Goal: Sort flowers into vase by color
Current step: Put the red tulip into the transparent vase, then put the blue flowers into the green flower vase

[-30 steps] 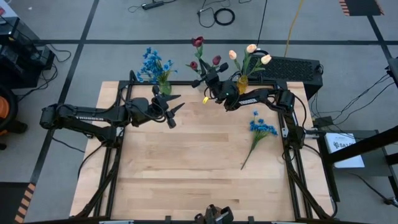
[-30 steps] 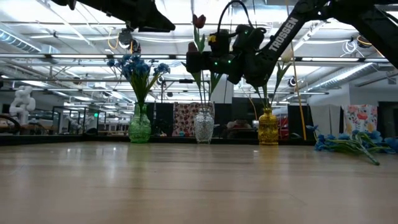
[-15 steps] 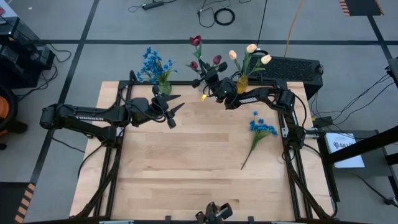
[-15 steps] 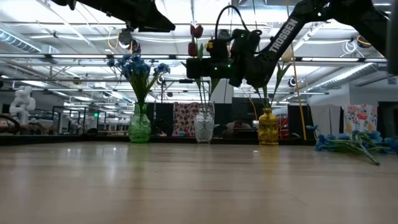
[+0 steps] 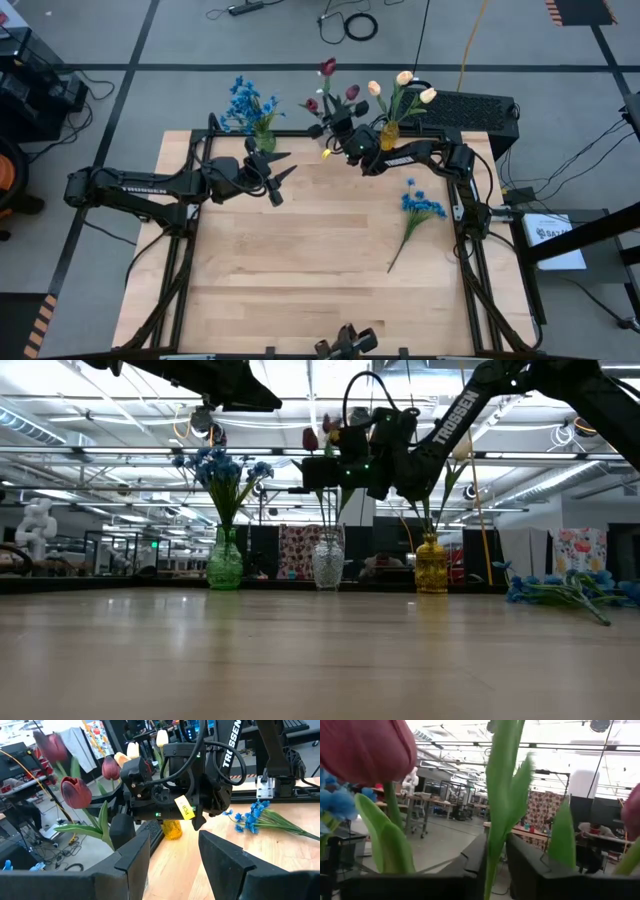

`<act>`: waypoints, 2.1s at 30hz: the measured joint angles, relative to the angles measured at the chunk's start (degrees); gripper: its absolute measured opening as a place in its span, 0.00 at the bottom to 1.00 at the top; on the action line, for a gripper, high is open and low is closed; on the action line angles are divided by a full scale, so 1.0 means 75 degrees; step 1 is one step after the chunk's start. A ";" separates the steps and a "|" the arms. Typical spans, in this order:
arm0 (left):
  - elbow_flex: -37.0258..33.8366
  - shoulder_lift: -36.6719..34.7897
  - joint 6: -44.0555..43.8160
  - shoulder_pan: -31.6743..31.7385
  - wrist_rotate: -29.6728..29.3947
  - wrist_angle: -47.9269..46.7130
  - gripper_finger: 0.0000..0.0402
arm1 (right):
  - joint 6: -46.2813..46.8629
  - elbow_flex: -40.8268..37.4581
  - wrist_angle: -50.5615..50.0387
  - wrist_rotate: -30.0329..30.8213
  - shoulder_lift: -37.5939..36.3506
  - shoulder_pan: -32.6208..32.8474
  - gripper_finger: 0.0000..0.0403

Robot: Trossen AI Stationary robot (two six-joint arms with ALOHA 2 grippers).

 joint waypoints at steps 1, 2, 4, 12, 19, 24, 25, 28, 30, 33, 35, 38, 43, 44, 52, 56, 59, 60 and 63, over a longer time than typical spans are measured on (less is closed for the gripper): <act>0.0000 0.0000 0.0000 0.0000 0.0003 0.0000 0.44 | -0.0002 0.0000 -0.0023 0.0001 0.0000 0.0004 0.18; 0.0000 0.0000 0.0000 0.0000 0.0003 0.0000 0.44 | -0.0011 0.0000 -0.0062 0.0001 0.0000 0.0017 0.20; 0.0000 0.0000 0.0000 0.0000 0.0000 0.0000 0.44 | -0.0022 0.0000 -0.0082 -0.0005 0.0000 0.0053 0.24; 0.0000 0.0000 0.0000 0.0000 0.0000 -0.0006 0.44 | -0.0713 -0.0003 -0.0151 0.0015 -0.0018 0.0257 0.35; 0.0000 0.0000 0.0003 0.0000 0.0000 -0.0068 0.44 | -0.1691 -0.0003 -0.0033 0.0814 -0.0220 0.0636 0.40; 0.0000 0.0000 0.0006 0.0000 0.0000 -0.0087 0.44 | -0.2582 -0.0005 -0.0031 0.1547 -0.0296 0.0999 0.44; 0.0000 0.0000 0.0006 0.0000 0.0000 -0.0087 0.44 | -0.2764 -0.0005 -0.0029 0.1727 -0.0301 0.1079 0.45; 0.0000 0.0000 0.0006 0.0000 0.0000 -0.0090 0.44 | -0.3309 -0.0006 -0.0046 0.2342 -0.0319 0.1329 0.47; 0.0000 0.0000 0.0006 0.0000 0.0000 -0.0090 0.44 | -0.3701 -0.0006 0.0022 0.2745 -0.0334 0.1505 0.48; 0.0000 0.0000 0.0006 0.0000 -0.0003 -0.0090 0.44 | -0.4295 -0.0006 0.0210 0.3337 -0.0335 0.1816 0.49; 0.0000 0.0000 0.0006 0.0000 0.0000 -0.0093 0.44 | -0.4589 -0.0006 0.0208 0.3629 -0.0338 0.2049 0.49; 0.0000 0.0000 0.0005 0.0000 0.0000 -0.0093 0.44 | -0.5085 -0.0006 0.0209 0.4080 -0.0338 0.2413 0.49; 0.0000 -0.0040 -0.0044 -0.0020 0.0000 -0.0122 0.44 | -0.5790 -0.0006 0.0216 0.4837 -0.0338 0.3183 0.49; 0.0000 -0.0079 -0.0047 -0.0041 0.0000 -0.0167 0.44 | -0.5879 -0.0006 0.0212 0.5026 -0.0338 0.3352 0.49; 0.0000 -0.0899 -0.0213 -0.0486 0.0090 -0.0270 0.44 | -0.3567 -0.0267 -0.0719 0.5306 -0.0338 0.4574 0.49; 0.0000 -0.1272 -0.0281 -0.0646 0.0266 -0.0454 0.44 | -0.1426 -0.0326 -0.2324 0.4728 -0.0335 0.5005 0.46; 0.0000 -0.1452 -0.0441 -0.0723 0.0285 -0.0738 0.44 | 0.0027 -0.0286 -0.3193 0.3731 -0.0401 0.5406 0.42; 0.0000 -0.1466 -0.0457 -0.0729 0.0285 -0.0763 0.44 | 0.0425 -0.0283 -0.3502 0.3295 -0.0454 0.5522 0.41; 0.0000 -0.1515 -0.0634 -0.0766 0.0287 -0.0853 0.44 | 0.1855 -0.0271 -0.4917 0.1832 -0.0769 0.5769 0.36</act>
